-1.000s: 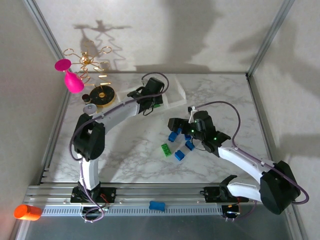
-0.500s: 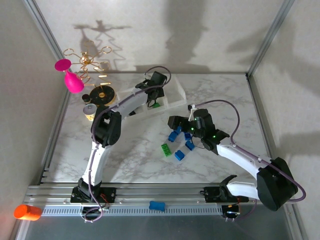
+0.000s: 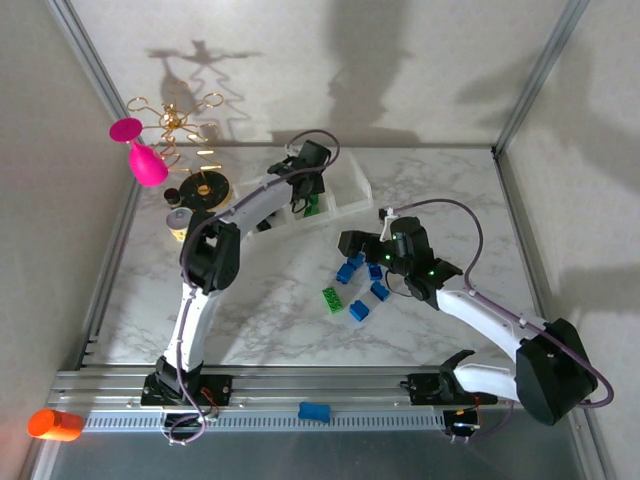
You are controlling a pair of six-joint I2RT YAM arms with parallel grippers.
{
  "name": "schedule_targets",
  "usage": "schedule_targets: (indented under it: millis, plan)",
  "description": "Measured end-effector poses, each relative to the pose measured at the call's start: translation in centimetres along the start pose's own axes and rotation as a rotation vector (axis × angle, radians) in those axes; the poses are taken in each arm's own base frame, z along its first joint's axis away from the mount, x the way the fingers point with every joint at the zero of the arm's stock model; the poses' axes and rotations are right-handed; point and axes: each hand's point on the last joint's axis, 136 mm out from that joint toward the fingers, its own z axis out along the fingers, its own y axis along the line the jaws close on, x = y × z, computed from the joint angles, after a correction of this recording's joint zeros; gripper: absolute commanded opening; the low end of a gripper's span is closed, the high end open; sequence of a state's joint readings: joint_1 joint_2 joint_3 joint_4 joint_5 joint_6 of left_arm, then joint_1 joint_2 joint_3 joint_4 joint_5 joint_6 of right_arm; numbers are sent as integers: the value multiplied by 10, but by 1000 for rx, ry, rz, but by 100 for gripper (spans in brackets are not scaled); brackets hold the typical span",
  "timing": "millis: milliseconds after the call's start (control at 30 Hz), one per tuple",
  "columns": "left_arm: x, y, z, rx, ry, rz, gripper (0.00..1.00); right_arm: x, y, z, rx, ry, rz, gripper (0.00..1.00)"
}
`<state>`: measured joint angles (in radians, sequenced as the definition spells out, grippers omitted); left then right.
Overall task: Sort the legos into containers by color
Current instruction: Place the lego in the container, then pick up the lego from the middle-left of the table.
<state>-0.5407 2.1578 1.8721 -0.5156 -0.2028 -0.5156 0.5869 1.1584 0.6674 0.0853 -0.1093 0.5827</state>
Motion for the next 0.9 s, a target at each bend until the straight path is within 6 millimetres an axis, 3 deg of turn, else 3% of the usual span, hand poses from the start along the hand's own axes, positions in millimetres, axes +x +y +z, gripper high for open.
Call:
schedule_targets:
  millis: [133,267,633,800,900]
  plan:
    - [13,-4,-51,57,-22,18,54,0,2,-13,-3,-5,-16,99]
    - [45,0,-85,108,-12,20,55,13,-4,-23,12,27,-20,99]
    - [193,-2,-117,169,232,34,63,63,-30,-40,70,163,19,99]
    - [228,-25,-135,222,291,28,69,79,-40,-42,95,195,44,99]
    - [252,-35,-137,232,331,42,71,82,-42,-45,96,195,50,99]
